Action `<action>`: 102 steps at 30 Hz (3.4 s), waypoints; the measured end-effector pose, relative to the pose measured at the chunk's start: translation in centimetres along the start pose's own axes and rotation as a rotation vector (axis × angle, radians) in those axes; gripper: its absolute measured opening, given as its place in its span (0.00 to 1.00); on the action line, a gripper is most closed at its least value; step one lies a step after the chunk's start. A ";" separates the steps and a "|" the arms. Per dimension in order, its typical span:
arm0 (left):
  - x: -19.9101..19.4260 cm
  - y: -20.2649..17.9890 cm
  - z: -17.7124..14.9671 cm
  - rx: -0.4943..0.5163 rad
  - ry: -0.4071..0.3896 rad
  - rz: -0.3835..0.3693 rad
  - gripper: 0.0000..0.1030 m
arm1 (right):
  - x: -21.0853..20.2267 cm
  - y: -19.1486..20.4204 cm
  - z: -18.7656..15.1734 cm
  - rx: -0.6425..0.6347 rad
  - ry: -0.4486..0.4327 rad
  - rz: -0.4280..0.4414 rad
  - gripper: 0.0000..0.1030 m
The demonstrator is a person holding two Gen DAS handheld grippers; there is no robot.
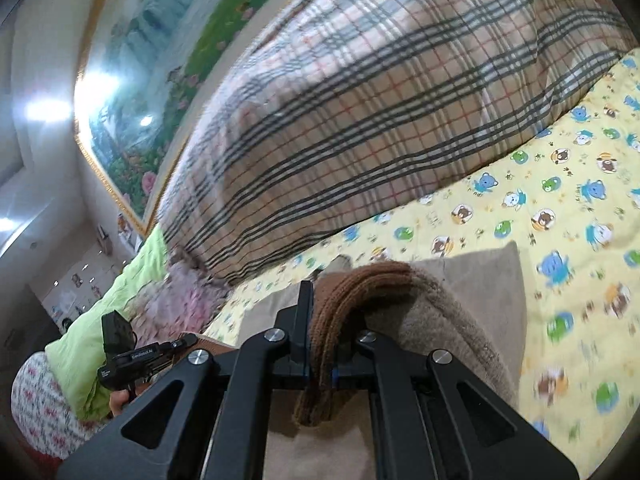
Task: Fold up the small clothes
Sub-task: 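Grasp the brown hem with both grippers and lift it, then fold the hem over toward the collar with both grippers and release, then lift the sweater side with the left gripper while the right gripper grasps the other side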
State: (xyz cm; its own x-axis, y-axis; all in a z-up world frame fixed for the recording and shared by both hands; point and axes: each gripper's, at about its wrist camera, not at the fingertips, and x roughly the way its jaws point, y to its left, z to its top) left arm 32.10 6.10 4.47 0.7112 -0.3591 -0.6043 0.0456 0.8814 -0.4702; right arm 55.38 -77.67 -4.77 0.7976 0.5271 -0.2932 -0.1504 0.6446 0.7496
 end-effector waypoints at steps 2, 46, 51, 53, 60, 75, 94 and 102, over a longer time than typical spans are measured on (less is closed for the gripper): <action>2.0 0.8 0.9 -0.019 0.007 0.014 0.06 | 1.6 -1.1 0.5 0.007 0.011 -0.014 0.07; 11.1 -4.9 -4.6 0.336 0.174 0.148 0.71 | 14.2 -2.7 -5.0 -0.233 0.396 -0.098 0.54; 11.5 0.0 0.0 0.187 0.117 0.184 0.51 | 11.7 -8.6 -0.8 -0.016 0.141 -0.320 0.53; 10.8 1.4 0.9 0.131 0.089 0.202 0.47 | 10.0 -10.6 -0.2 0.091 0.065 -0.335 0.50; 5.3 2.4 -2.6 0.049 0.087 0.207 0.56 | 5.2 -7.1 -1.7 -0.029 0.009 -0.409 0.52; 1.9 0.9 -11.0 0.083 0.119 0.227 0.70 | 1.3 -4.8 -10.3 -0.066 0.230 -0.381 0.53; -6.4 2.5 -17.3 -0.147 0.134 0.166 0.73 | -5.9 -0.8 -13.4 -0.112 -0.060 -0.275 0.53; -6.1 2.9 -18.2 -0.191 0.118 0.141 0.78 | -5.8 -0.4 -14.3 -0.123 -0.055 -0.263 0.55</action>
State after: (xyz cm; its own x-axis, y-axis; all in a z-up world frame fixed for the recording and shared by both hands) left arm 15.16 5.24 -4.88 0.6136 -0.2798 -0.7383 -0.1894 0.8556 -0.4817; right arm 42.48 -73.04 -11.86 0.8483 0.3048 -0.4330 -0.0015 0.8191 0.5736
